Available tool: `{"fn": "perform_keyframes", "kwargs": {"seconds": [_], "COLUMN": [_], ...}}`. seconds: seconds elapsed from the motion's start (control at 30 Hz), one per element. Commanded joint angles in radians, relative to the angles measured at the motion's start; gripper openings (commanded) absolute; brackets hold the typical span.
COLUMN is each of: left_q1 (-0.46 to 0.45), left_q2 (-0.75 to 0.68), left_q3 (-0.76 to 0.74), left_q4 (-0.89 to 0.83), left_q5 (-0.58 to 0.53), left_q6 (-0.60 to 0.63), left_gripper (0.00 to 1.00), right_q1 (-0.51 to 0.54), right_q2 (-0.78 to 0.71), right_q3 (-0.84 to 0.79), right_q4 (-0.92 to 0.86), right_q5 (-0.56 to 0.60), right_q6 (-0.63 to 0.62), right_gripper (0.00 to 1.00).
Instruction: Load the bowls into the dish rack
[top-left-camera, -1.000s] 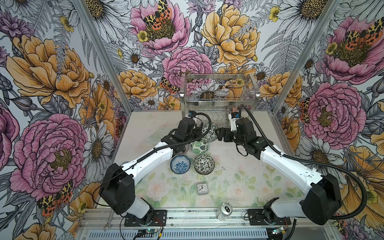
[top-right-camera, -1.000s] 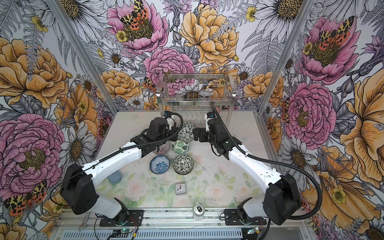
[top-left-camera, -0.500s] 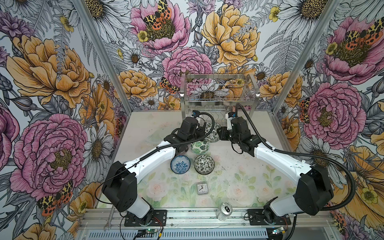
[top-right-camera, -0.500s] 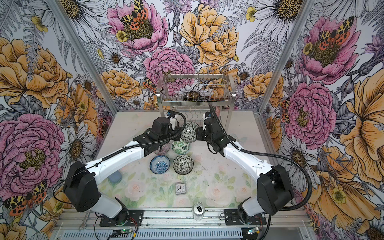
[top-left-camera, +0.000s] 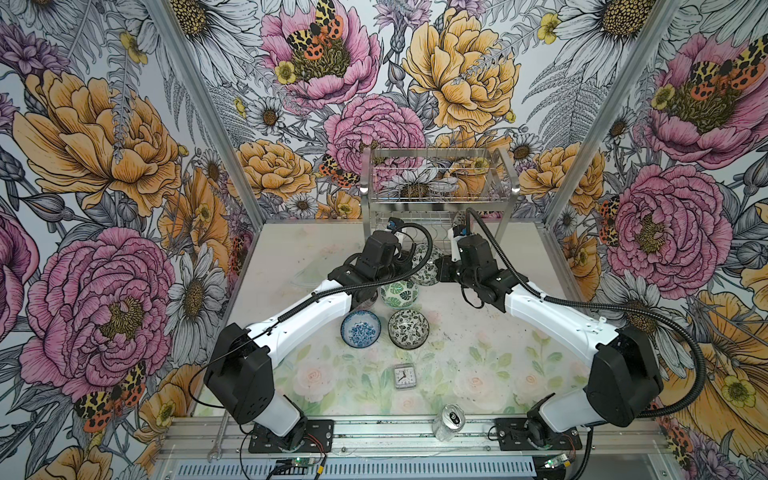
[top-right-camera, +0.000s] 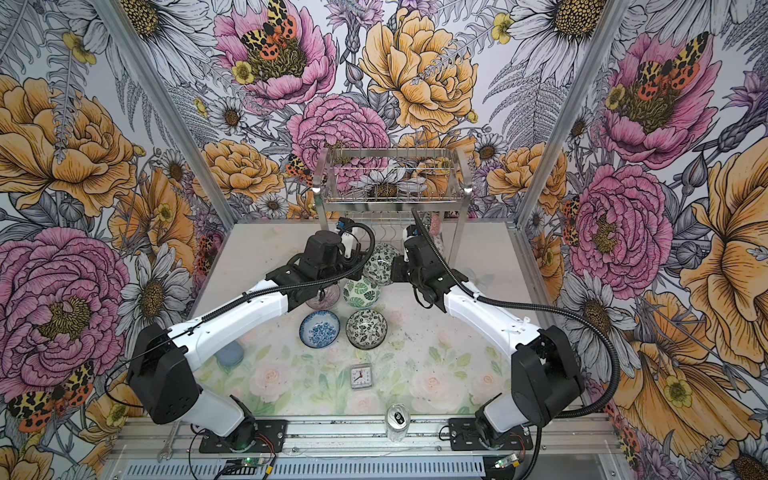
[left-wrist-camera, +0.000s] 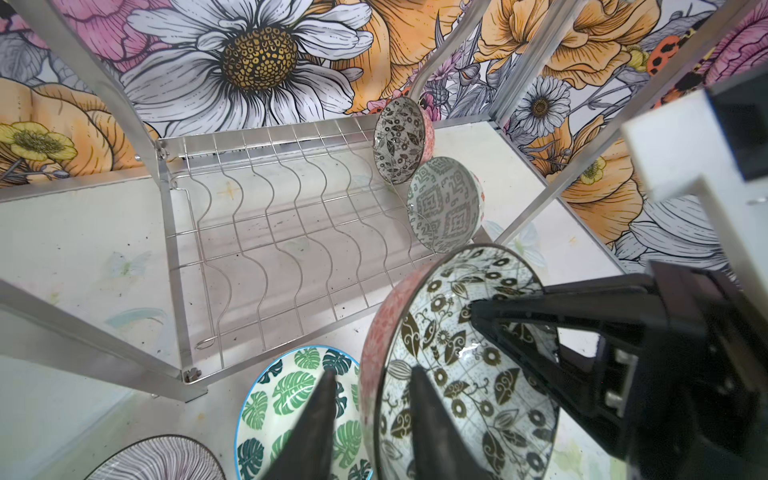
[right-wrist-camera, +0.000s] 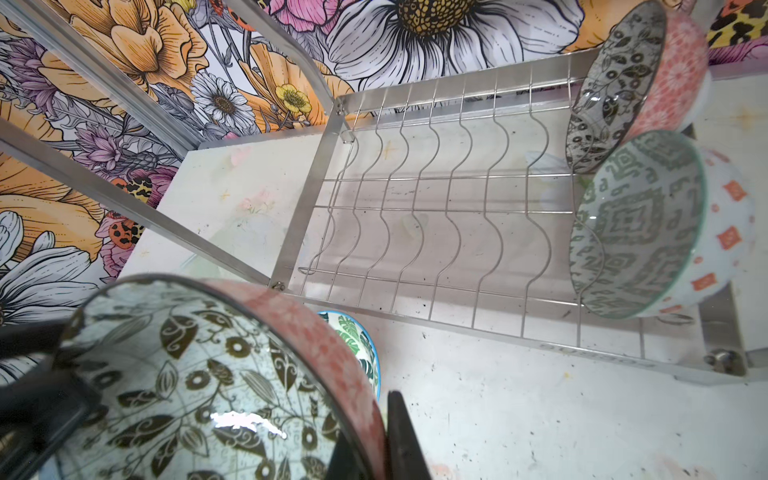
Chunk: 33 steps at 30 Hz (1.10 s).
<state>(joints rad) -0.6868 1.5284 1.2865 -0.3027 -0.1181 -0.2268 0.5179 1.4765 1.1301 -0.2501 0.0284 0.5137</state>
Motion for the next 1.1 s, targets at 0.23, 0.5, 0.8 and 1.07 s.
{"fn": "perform_keyframes", "kwargs": {"seconds": [0.23,0.5,0.8,1.07], "left_q1": [0.081,0.198,0.292,0.300], "left_q2": [-0.171,-0.262,-0.297,-0.353], "left_q3": [0.039,0.007,-0.012,-0.108], "left_q4": [-0.335,-0.391,-0.362,-0.263], "left_q5": [-0.079,-0.084,-0.066,-0.084], "left_q6": [0.116,0.190,0.233,0.233], "left_gripper": [0.99,0.99,0.99,0.99], "right_q1": [0.001,0.039,0.056,0.067], "right_q2": [-0.089,-0.056,0.042,0.123], "right_q3": [0.014,0.042,0.066,0.033], "right_q4": [0.040,0.025,0.070,0.344], "right_q5": [0.244,0.500,0.619,0.714], "right_q6": [-0.157,-0.351,-0.505,-0.760], "right_gripper": [0.00,0.00,0.00,0.00]}}
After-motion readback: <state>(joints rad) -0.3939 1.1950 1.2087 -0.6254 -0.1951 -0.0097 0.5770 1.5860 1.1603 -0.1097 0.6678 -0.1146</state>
